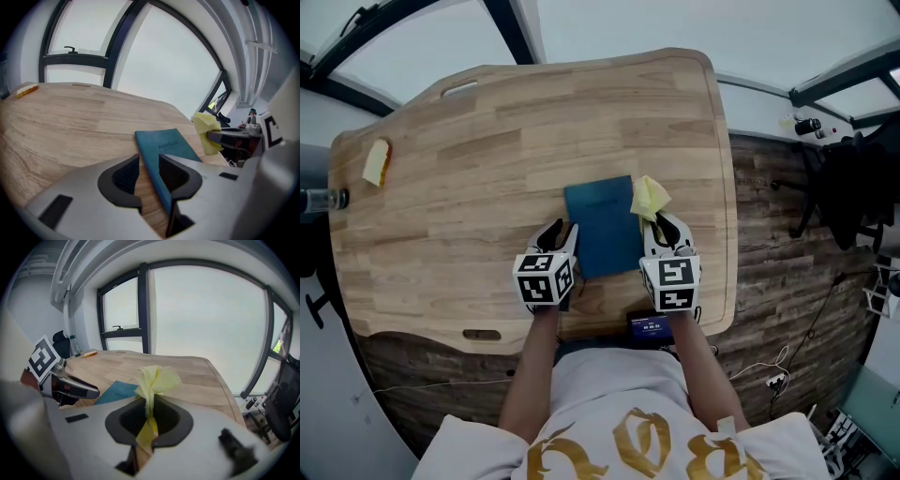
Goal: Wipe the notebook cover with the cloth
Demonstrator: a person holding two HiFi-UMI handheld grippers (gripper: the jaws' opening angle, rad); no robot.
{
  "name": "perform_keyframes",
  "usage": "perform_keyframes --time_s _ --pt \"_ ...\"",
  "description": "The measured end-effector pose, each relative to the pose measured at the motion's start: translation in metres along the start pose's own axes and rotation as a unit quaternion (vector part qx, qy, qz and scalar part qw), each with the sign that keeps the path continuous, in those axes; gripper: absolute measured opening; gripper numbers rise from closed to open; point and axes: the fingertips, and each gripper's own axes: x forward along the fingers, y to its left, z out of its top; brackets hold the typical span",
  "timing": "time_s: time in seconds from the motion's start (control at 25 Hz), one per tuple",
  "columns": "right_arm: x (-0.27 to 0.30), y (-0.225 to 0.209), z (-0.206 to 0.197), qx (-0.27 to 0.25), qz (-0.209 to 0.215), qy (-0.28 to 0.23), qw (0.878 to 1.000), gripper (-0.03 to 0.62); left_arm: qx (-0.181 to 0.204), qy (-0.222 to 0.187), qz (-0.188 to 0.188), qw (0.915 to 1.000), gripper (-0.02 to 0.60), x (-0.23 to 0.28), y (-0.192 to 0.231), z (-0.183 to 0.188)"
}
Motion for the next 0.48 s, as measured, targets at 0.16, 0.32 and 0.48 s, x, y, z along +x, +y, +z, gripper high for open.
perform_keyframes --time_s 0.16,0.32,0.48 --pt "0.016 0.001 -0.001 -0.003 0.01 0.01 1.0 0.037 0.001 0.016 -0.011 0.9998 0.123 0.008 -0.004 -0.004" --pt "0.029 0.005 -0.002 -0.009 0.019 0.018 1.0 0.037 0.0 0.033 -0.016 0.9993 0.123 0.016 -0.008 -0.011" --pt "0.039 0.006 -0.001 -0.017 0.025 0.022 0.999 0.037 -0.001 0.038 -0.01 0.9992 0.124 0.018 -0.007 -0.013"
